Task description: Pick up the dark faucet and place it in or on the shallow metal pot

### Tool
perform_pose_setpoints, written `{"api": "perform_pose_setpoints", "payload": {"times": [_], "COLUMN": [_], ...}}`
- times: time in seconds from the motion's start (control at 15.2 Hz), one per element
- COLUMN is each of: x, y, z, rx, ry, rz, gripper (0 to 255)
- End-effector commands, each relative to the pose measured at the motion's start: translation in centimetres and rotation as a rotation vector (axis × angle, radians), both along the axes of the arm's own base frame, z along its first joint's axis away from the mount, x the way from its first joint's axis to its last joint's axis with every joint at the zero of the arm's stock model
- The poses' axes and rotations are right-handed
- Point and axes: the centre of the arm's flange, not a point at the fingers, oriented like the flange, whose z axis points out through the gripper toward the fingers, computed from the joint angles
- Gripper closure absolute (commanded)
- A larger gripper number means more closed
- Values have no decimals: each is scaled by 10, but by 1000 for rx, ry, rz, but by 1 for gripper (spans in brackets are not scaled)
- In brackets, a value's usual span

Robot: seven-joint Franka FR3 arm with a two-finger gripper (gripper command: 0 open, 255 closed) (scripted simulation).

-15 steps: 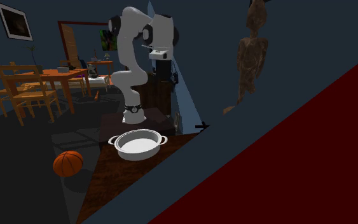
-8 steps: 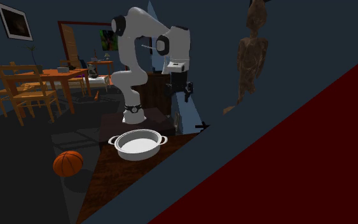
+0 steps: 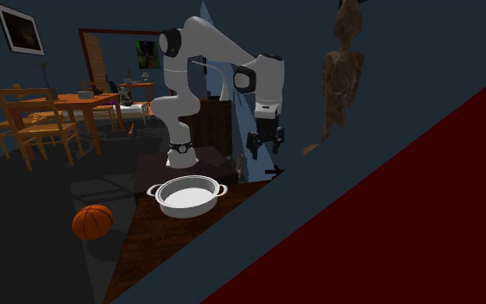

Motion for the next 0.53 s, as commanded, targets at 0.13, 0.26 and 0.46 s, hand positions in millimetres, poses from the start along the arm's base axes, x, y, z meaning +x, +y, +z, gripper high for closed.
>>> {"api": "perform_pose_setpoints", "payload": {"times": [0.13,0.26,0.46], "x": [20,19,18], "y": [30,30,30], "z": [-22,-33,-48], "rx": [10,10,10], "ry": [5,5,5], "rz": [18,18,18], "gripper": [0,0,0]}}
